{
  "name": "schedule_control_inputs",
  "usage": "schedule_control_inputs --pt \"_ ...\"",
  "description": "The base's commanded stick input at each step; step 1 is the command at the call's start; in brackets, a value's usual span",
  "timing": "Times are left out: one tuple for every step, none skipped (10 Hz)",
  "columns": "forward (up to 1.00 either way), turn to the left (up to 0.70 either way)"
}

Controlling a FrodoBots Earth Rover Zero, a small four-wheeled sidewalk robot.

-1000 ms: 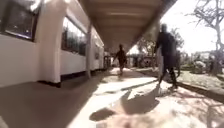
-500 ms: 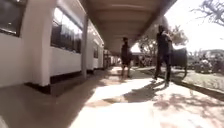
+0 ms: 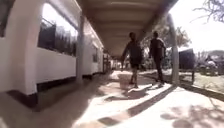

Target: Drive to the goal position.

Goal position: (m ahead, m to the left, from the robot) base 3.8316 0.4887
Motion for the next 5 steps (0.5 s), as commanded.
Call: schedule_control_inputs --pt "1.00 0.00" --pt "1.00 0.00" --pt "1.00 0.00" --pt "1.00 0.00" --pt "1.00 0.00"
